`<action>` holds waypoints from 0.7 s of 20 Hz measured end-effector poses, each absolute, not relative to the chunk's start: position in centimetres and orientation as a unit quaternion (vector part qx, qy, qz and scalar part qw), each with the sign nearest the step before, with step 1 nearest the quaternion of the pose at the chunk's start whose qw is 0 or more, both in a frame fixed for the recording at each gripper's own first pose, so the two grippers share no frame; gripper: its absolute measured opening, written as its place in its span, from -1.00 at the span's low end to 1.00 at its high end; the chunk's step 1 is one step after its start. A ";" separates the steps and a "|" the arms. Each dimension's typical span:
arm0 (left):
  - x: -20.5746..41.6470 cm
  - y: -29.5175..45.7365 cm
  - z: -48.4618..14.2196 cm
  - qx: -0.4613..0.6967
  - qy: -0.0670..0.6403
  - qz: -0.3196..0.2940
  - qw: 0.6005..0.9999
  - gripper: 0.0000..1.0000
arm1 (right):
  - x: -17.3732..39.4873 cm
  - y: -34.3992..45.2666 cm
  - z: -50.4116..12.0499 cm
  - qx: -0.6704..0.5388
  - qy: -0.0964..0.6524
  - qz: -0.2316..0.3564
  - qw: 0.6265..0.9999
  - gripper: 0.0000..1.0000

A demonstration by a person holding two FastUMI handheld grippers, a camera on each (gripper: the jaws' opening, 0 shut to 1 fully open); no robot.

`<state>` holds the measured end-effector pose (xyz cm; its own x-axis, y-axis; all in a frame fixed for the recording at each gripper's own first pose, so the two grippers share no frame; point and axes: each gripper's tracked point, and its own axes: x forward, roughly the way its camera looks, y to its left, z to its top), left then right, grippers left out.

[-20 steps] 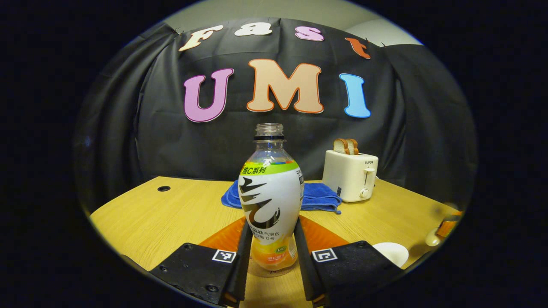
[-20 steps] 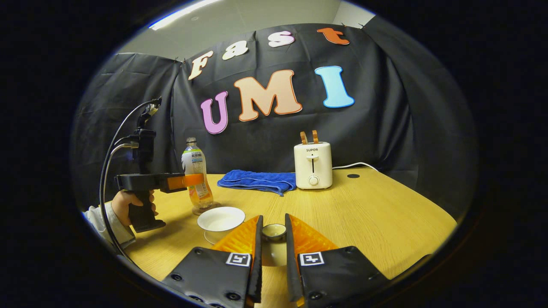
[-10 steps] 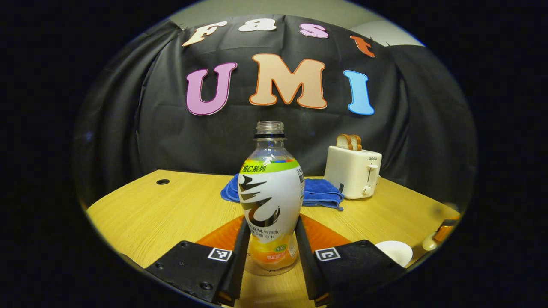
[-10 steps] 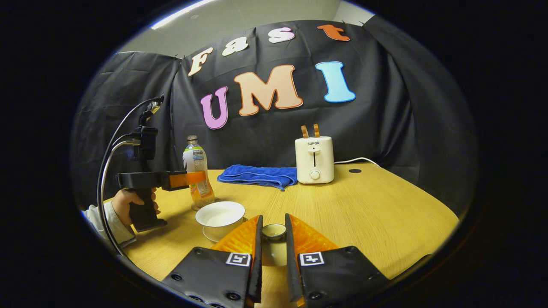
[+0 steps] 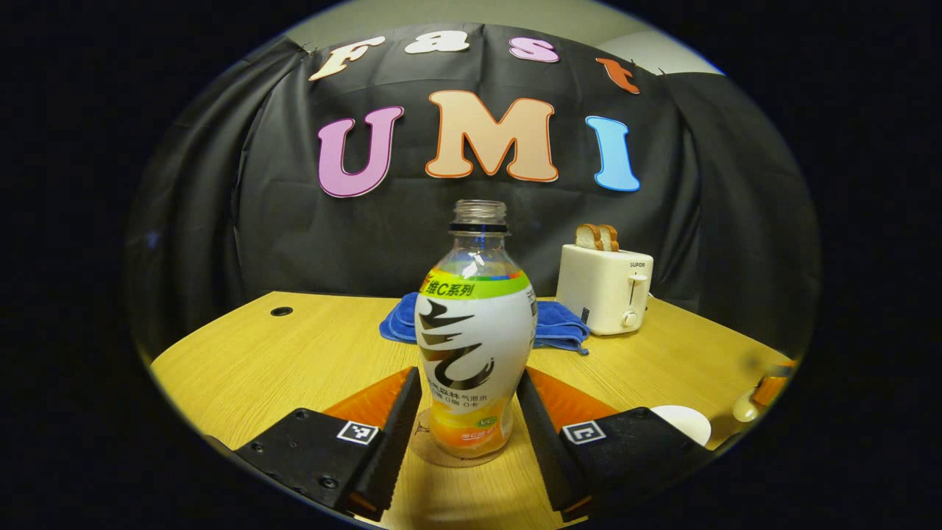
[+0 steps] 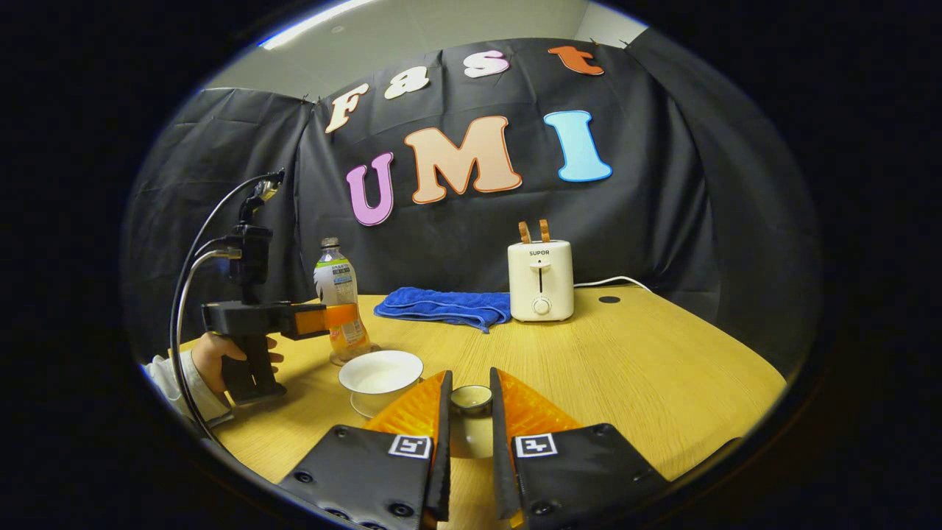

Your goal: Open the teacup lid with one hand, grasp the water bottle and pour water into the teacup with the other hand; after pouring, place the water bottle on the coaster and then close the teacup lid.

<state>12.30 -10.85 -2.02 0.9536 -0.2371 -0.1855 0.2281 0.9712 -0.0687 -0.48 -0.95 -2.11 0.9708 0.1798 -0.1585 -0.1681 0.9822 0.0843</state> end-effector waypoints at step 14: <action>10.3 -10.0 -1.8 -0.014 0.089 -0.105 0.990 0.92 | -1.0 1.2 -0.5 0.044 0.069 0.111 0.990 -0.46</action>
<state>10.27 -10.00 -1.85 0.9624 -0.2098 -0.1727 0.2049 0.9777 -0.0460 -0.97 1.24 -0.48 0.9659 0.2256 -0.1273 -0.2135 0.9716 0.1025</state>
